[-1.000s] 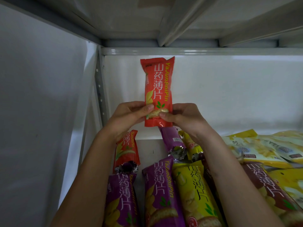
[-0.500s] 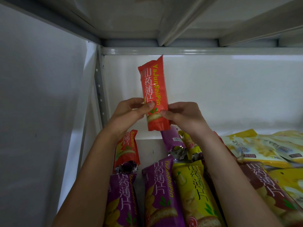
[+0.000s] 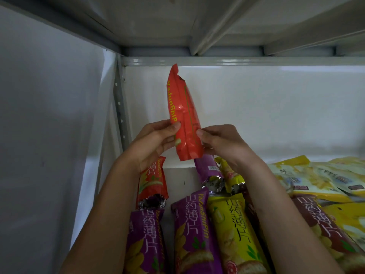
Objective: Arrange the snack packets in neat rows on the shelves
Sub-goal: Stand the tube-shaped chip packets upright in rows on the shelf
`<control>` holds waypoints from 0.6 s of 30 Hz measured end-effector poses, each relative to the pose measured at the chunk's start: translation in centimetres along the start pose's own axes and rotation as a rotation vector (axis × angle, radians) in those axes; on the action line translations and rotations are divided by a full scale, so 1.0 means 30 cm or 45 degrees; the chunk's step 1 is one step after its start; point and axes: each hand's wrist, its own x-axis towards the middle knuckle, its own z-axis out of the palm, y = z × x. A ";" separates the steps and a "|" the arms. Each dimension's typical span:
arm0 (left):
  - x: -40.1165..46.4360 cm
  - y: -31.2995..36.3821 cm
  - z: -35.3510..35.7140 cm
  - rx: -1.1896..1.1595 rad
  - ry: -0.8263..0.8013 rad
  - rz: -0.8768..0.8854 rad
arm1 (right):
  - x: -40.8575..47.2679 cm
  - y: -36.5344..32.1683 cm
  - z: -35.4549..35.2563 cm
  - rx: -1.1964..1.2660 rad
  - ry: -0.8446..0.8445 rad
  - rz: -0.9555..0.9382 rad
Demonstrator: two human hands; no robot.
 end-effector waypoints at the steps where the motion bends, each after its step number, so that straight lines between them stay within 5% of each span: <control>1: 0.001 0.002 0.000 0.008 0.006 -0.008 | 0.005 0.007 0.001 -0.022 0.050 -0.004; 5: 0.002 0.005 0.013 0.163 0.003 -0.010 | 0.007 0.008 0.017 -0.033 0.154 -0.002; 12: 0.005 -0.011 -0.007 0.212 -0.044 0.029 | -0.007 -0.016 -0.010 -0.144 0.024 0.058; 18: -0.002 -0.002 0.003 0.150 -0.154 0.008 | -0.007 -0.003 -0.018 0.087 -0.031 0.052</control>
